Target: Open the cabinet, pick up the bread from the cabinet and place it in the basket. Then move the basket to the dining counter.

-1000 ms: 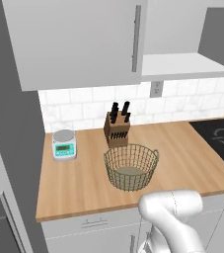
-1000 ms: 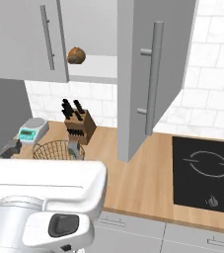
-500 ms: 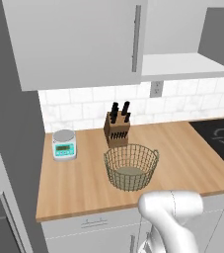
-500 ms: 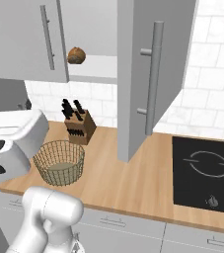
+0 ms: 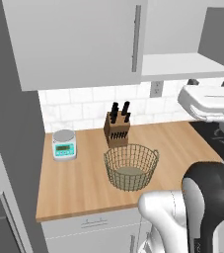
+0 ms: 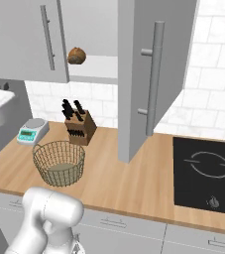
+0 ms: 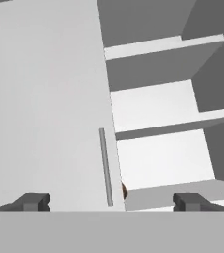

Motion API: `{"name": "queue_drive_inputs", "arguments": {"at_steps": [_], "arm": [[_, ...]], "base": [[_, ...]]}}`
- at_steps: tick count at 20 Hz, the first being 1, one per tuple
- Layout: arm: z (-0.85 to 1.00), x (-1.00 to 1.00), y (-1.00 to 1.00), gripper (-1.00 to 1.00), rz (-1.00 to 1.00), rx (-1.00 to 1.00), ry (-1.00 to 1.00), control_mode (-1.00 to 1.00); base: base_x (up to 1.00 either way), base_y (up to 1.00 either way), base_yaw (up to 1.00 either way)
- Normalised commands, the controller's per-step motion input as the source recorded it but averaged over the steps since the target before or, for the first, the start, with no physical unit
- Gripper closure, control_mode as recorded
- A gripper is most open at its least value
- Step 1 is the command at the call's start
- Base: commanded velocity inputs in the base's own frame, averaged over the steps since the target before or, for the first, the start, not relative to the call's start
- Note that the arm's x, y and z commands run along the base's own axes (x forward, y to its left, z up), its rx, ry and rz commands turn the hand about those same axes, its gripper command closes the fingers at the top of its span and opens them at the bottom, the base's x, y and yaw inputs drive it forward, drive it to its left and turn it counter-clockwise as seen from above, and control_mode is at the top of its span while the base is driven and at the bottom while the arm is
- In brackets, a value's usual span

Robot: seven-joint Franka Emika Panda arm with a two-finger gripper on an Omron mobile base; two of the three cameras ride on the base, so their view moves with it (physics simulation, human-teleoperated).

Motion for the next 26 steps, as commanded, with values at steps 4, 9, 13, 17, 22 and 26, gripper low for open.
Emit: {"name": "queue_drive_inputs", "arguments": {"at_steps": [4, 9, 13, 17, 22, 26], "arm": [[0.04, 0.99, 0.06, -1.00, 0.04, 0.09, 0.11, -1.00], [0.30, 0.79, 0.00, -1.00, 0.02, 0.00, 0.29, -1.00], [0.34, 0.21, 0.08, -1.00, -0.02, -0.09, 0.25, -1.00], [0.24, 0.16, 0.17, -1.00, -0.04, -0.19, 0.26, -1.00], [0.01, 0.36, 0.00, -1.00, 0.03, -0.06, 0.15, -1.00], [-0.10, 0.41, 0.00, -1.00, 0.05, -0.01, 0.06, -1.00]], "base": [[0.00, 0.00, 0.00], [0.00, 0.00, 0.00], [0.00, 0.00, 0.00], [0.00, 0.00, 0.00], [0.00, 0.00, 0.00], [0.00, 0.00, 0.00]]}}
